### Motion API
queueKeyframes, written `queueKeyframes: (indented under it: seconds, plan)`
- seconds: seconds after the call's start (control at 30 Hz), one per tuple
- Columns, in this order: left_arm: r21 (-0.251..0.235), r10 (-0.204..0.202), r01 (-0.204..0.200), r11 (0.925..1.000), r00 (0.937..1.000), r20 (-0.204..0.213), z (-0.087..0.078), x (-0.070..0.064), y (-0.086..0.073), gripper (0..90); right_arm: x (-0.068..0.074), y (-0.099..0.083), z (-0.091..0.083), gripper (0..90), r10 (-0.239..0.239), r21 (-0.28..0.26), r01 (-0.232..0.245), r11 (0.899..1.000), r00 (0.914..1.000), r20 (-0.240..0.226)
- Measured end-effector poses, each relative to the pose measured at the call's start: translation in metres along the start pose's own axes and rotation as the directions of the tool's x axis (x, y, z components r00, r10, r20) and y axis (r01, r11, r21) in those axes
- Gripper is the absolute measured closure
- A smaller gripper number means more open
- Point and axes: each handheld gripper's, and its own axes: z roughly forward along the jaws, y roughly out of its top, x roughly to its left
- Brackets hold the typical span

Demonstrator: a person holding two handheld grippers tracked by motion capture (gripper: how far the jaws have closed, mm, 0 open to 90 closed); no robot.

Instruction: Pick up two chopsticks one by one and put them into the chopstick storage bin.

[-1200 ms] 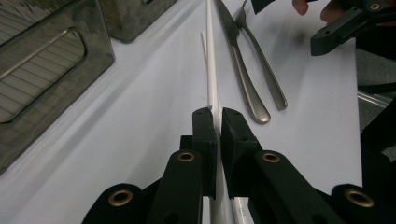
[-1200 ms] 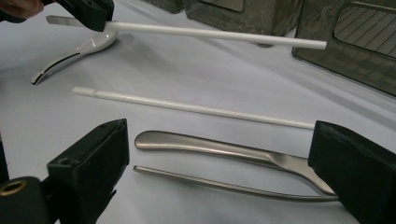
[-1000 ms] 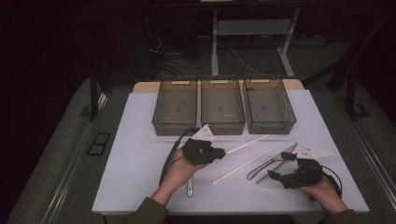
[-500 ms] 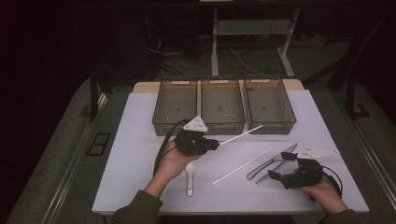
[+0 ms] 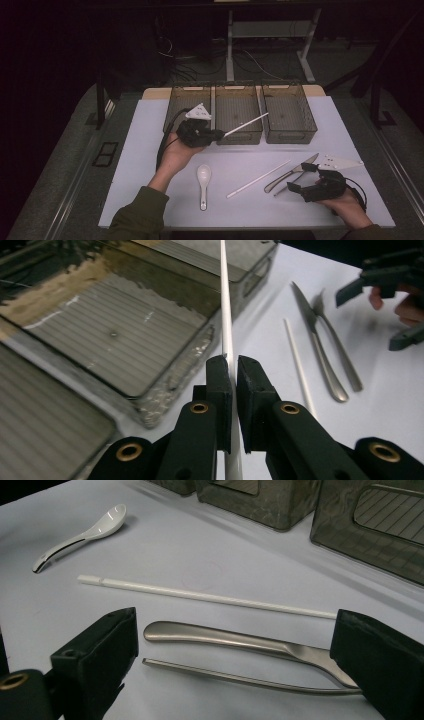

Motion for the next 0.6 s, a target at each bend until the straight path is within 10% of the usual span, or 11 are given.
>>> queueKeyframes:
  seconds: [0.6]
  plan:
    - [0.012, -0.059, 0.062, 0.9980, 0.9849, -0.163, -0.011, 0.054, 0.015, 83.9, 0.000, 0.000, -0.001, 5.2, -0.001, -0.005, 0.001, 1.000, 1.0000, 0.006]
